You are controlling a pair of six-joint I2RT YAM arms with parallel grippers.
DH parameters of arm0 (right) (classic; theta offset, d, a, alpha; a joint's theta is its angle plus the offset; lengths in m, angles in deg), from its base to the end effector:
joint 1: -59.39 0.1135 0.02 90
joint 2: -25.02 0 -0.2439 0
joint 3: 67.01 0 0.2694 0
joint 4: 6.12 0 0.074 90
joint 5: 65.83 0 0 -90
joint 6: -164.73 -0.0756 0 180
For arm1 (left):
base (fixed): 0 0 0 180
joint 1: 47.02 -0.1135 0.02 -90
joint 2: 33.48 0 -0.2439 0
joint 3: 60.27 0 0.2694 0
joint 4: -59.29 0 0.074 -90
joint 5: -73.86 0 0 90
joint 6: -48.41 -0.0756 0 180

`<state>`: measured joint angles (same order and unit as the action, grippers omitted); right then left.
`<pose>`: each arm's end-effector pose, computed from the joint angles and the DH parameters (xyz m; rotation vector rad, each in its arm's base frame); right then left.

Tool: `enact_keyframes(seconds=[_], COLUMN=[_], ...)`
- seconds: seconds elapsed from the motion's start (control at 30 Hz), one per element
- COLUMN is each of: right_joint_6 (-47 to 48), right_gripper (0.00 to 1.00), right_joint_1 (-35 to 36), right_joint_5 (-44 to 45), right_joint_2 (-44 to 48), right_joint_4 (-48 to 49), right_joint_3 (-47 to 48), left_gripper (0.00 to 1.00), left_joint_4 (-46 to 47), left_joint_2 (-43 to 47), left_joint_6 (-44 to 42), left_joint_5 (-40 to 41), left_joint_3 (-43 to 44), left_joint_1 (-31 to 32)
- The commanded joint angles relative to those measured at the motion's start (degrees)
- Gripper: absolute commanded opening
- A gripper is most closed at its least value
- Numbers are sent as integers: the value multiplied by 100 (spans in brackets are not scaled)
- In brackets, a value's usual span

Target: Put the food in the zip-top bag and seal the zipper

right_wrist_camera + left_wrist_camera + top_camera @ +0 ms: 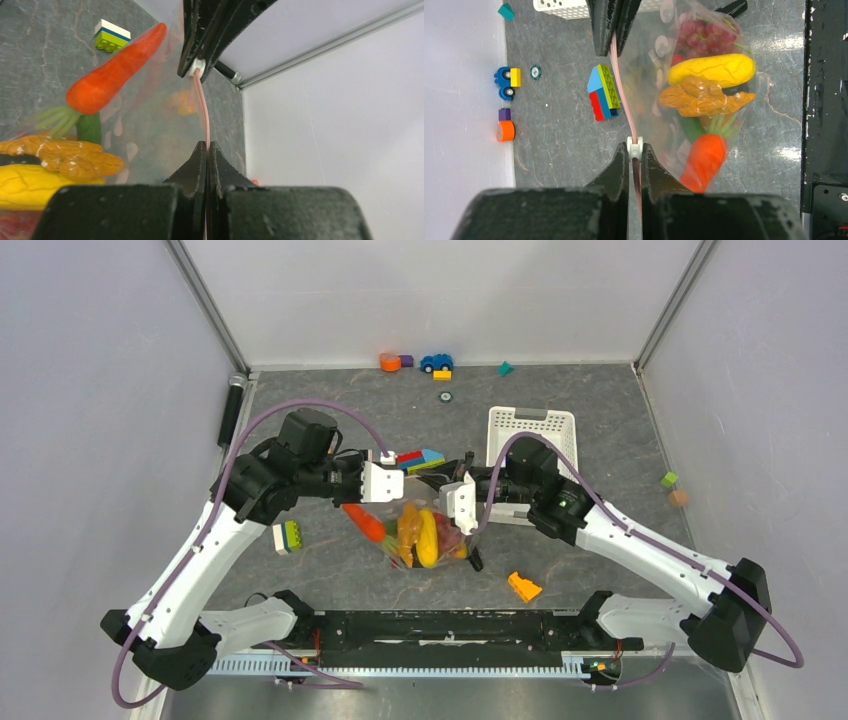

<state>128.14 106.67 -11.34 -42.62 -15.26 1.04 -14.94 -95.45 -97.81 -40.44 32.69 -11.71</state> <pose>0.1920 0.2727 0.3204 -1.5634 0.7056 0.4530 0.1782 -0.1644 0.3696 1.7603 1.4213 -0.3002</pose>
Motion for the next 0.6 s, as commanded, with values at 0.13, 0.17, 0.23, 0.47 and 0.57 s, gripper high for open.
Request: enact_keyframes(seconds=[0.13, 0.17, 0.23, 0.47, 0.57], right_joint_6=[5, -34, -90, -330, -431], right_gripper=[0, 0, 0, 0, 0], right_joint_1=[-44, -40, -47, -53, -53], right_joint_5=[2089, 2268, 2625, 3493, 3482], right_joint_2=[713, 777, 928, 1538, 1752], right_joint_4=[76, 75, 60, 38, 30], right_joint_3=[-426, -520, -680, -1156, -1263], left_gripper=[2, 2, 2, 2, 2], left_joint_4=[-129, -123, -124, 7, 143], left_joint_2=[93, 93, 117, 83, 81], left_joint_6=[-242, -257, -296, -320, -288], left_joint_5=[324, 369, 430, 864, 1015], left_joint_3=[112, 75, 21, -97, -160], left_joint_1=[-11, -15, -15, -15, -15])
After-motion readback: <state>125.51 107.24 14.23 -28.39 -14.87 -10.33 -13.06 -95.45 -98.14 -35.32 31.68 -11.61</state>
